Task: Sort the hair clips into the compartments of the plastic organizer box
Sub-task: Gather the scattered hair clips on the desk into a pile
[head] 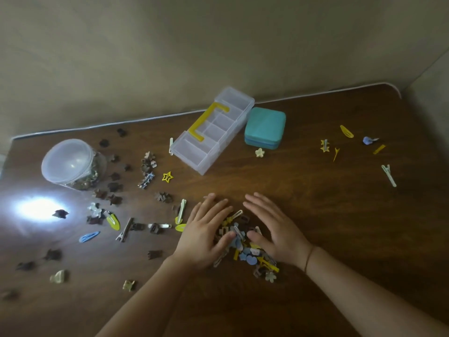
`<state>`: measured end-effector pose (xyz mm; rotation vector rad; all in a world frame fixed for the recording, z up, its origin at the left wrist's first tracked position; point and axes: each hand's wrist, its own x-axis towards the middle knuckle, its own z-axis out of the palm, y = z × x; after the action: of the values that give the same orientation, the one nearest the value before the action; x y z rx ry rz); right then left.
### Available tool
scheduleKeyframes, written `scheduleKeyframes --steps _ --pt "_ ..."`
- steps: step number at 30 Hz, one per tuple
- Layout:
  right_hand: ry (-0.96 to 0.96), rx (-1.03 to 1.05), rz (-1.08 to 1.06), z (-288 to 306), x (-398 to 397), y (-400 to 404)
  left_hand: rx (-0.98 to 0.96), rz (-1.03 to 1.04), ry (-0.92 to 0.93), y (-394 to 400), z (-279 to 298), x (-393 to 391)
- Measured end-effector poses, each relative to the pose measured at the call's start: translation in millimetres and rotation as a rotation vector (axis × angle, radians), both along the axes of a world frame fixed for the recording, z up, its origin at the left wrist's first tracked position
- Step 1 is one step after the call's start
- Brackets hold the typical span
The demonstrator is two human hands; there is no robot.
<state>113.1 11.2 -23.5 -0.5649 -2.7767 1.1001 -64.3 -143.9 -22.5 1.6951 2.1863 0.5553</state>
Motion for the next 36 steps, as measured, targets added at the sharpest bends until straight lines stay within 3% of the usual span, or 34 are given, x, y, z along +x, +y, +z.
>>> scheduleKeyframes --steps 5,10,15,21,25,29,32,36 --pt "-0.198 0.272 0.224 -5 -7 -6 0.056 -0.033 -0.112 -5 -1 10" --pt "-0.192 0.294 0.196 -10 12 -47 0.177 -0.077 -0.221 -28 -1 15" --pt "-0.166 0.216 0.159 -8 15 -64 0.256 -0.031 -0.217 -36 -3 23" --pt "-0.024 0.127 -0.120 -3 46 -9 0.292 0.021 -0.175 24 16 22" --pt "-0.041 0.227 -0.472 2 84 72 0.152 0.156 -0.063 100 23 26" --pt "-0.107 0.218 -0.828 5 107 154 -0.011 0.337 -0.098 162 19 26" --pt "-0.158 0.208 -0.915 3 107 197 -0.056 0.344 -0.088 179 12 27" --pt "-0.187 0.207 -0.841 -6 97 237 -0.011 0.262 -0.041 173 4 33"
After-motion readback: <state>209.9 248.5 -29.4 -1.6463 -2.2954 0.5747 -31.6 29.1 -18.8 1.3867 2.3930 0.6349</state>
